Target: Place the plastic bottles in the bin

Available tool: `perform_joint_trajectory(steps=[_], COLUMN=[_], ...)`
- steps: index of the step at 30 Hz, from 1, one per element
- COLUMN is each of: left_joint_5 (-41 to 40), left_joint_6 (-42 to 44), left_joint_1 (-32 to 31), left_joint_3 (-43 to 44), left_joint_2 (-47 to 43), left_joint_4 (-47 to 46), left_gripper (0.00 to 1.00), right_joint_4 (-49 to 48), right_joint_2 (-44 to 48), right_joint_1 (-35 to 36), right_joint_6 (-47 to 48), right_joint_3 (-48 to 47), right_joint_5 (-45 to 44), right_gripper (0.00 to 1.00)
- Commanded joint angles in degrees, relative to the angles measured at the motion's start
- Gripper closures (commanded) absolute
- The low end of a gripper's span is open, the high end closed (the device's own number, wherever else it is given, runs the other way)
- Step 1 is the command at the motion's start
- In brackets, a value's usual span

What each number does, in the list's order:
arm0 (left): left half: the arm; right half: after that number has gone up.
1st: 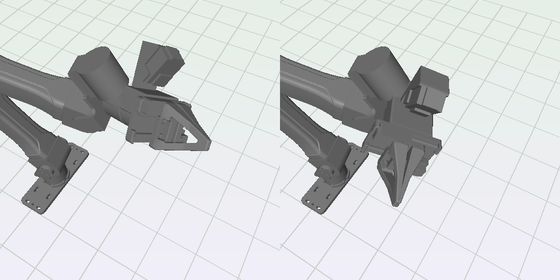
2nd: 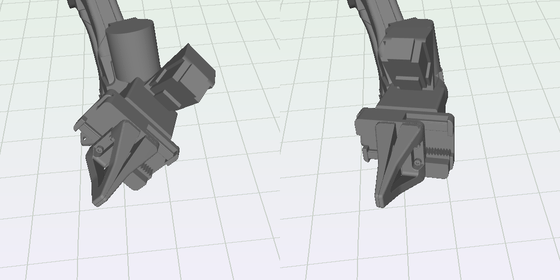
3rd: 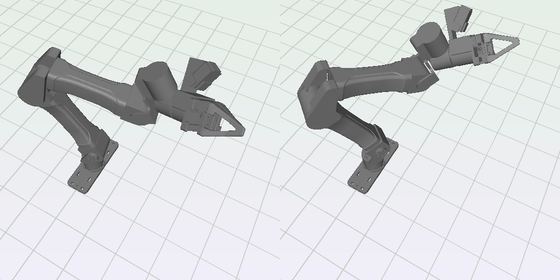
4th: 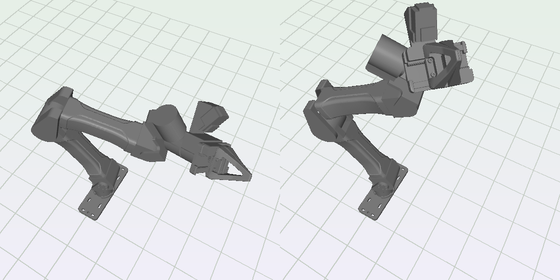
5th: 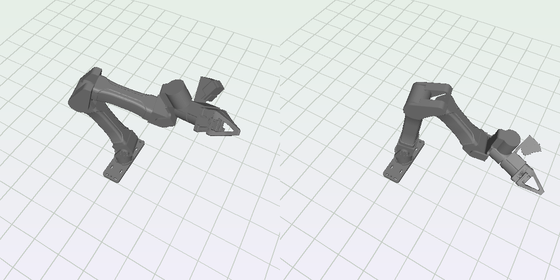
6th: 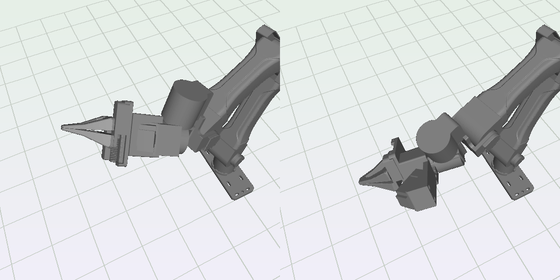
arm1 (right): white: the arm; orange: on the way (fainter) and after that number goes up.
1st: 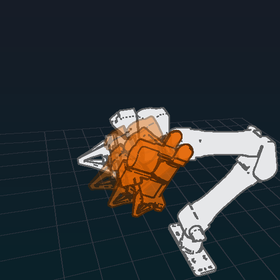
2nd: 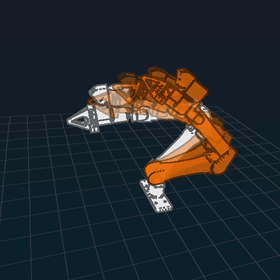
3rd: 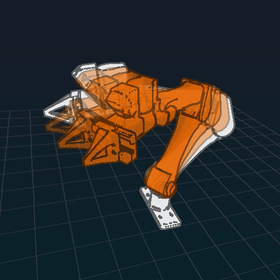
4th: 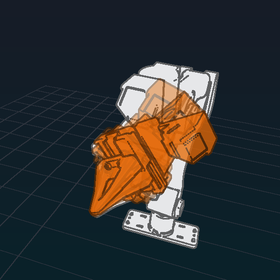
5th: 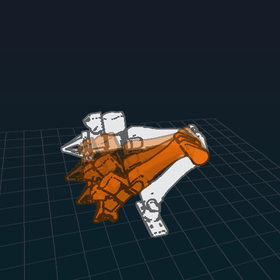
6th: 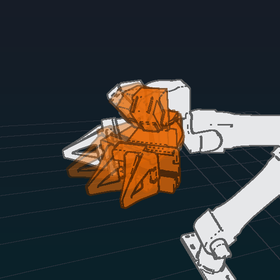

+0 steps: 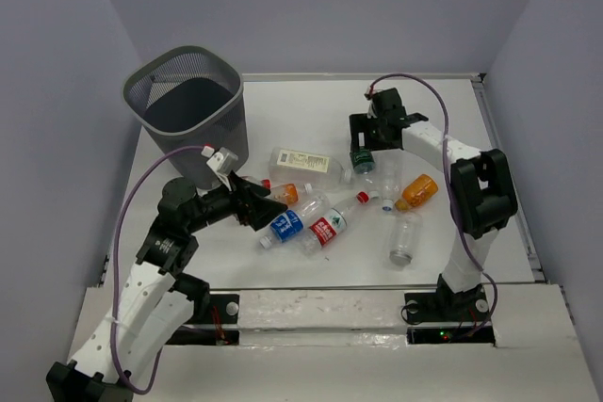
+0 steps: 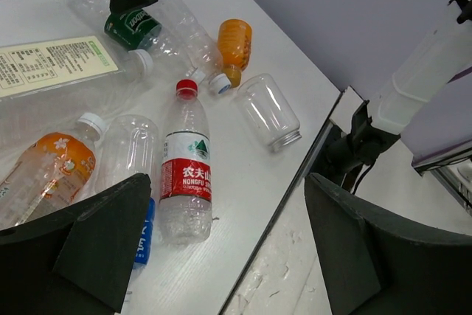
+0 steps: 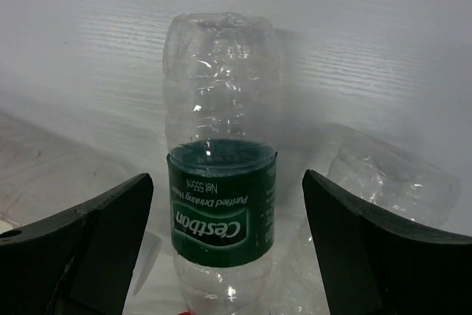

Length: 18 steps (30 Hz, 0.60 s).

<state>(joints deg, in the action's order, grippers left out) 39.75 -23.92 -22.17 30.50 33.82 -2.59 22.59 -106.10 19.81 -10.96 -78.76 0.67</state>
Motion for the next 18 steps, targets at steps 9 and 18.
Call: perform_joint_trajectory(steps=[9, 18], left_joint_5=[-1.2, -28.0], left_joint_6=[-0.1, 4.4], left_joint_1=[-4.8, -27.6], left_joint_3=[3.3, 14.2], left_joint_2=[9.7, 22.9], left_joint_4=[-0.6, 7.8], left_gripper=[0.05, 0.01], right_joint_4=[0.1, -0.4], right_joint_2=[-7.6, -2.7], right_joint_1=[1.9, 1.9], right_joint_6=[2.9, 3.2], right_joint_3=[-7.8, -8.7], right_joint_5=[-0.3, -3.1], right_gripper=[0.25, 0.57])
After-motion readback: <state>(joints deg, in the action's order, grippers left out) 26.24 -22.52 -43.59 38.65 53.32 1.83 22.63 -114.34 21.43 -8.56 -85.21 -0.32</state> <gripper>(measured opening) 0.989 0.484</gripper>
